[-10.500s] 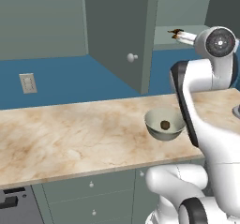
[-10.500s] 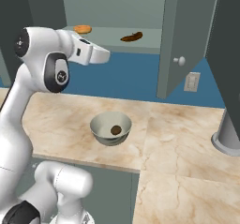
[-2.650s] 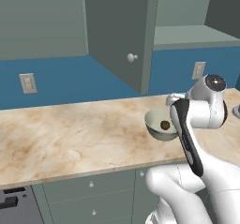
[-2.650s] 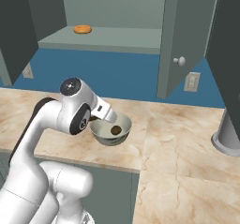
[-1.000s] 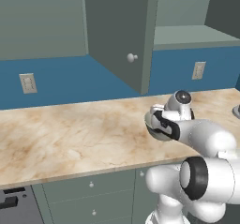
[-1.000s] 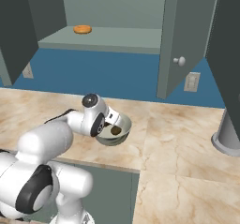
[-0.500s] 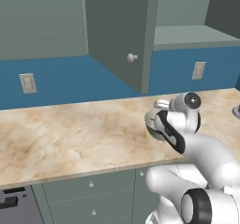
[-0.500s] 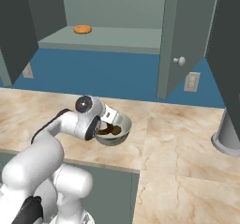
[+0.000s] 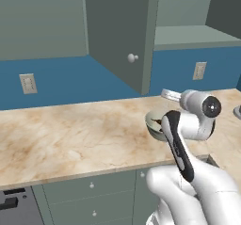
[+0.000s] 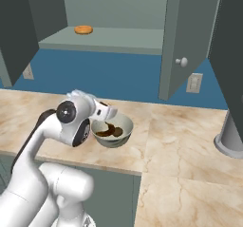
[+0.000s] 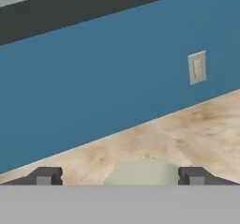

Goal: Open the cabinet. Pick the banana and kiwi from the cabinet and place them into the bowl. Then close the cabinet.

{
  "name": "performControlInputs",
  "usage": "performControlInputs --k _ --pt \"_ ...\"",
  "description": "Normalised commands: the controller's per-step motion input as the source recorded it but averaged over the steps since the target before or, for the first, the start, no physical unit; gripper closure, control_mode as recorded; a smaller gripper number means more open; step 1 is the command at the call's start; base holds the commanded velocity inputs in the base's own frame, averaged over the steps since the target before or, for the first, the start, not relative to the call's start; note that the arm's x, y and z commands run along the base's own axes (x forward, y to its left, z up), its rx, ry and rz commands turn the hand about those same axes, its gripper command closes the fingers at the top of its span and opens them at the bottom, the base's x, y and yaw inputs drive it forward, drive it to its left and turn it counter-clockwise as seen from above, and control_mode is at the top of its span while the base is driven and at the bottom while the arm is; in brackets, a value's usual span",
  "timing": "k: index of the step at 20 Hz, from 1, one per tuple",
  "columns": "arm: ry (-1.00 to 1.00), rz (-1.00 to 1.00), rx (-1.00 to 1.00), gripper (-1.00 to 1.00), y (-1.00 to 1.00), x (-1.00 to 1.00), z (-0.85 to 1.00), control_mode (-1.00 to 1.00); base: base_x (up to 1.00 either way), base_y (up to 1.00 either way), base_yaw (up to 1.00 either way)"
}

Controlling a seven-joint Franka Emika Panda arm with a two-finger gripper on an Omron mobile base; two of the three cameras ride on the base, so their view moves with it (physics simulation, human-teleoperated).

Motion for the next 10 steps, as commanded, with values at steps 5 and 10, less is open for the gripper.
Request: performControlInputs --k 5,10 --pt "-0.15 0.0 0.0 -1.0 0.13 -0.99 1.0 -1.0 0.0 0.0 0.0" --pt "-0.05 0.0 0.0 -1.0 0.07 -1.0 1.0 -1.0 0.0 0.0 0.0"
